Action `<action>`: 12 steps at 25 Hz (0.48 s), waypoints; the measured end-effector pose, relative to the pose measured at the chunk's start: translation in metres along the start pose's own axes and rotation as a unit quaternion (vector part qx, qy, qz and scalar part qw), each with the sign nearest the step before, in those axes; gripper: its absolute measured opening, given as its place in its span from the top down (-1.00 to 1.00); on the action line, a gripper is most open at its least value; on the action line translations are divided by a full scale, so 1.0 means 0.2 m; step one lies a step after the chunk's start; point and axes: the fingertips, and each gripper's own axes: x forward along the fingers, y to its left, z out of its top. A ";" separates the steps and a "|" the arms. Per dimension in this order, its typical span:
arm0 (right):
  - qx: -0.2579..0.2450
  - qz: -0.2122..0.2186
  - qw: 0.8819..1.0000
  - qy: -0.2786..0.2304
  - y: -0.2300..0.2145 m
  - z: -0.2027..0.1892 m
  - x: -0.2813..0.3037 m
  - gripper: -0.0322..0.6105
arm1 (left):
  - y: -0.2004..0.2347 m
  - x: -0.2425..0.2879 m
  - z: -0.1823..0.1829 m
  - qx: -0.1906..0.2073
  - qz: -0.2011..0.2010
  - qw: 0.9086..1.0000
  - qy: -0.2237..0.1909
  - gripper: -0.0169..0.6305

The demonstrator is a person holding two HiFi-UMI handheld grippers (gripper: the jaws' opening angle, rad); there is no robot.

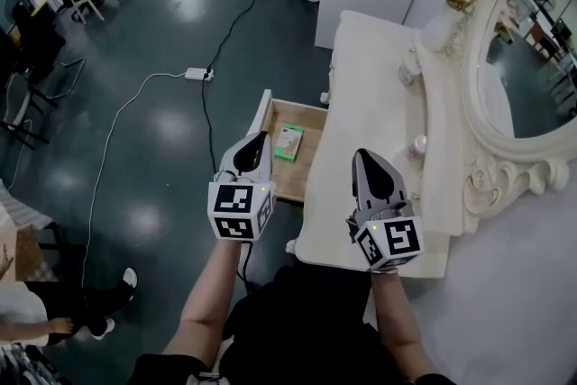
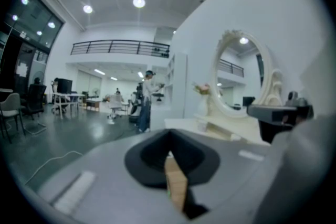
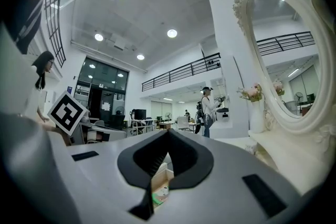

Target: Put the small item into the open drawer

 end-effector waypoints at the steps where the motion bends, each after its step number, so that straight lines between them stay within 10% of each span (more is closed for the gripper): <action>1: -0.001 0.000 1.000 0.000 0.01 0.00 0.00 0.91 | 0.00 -0.01 0.00 0.000 0.000 1.000 0.001 0.92; 12: -0.003 0.005 1.000 -0.001 0.03 -0.01 -0.02 0.91 | 0.00 -0.05 -0.03 0.002 0.005 1.000 0.004 0.92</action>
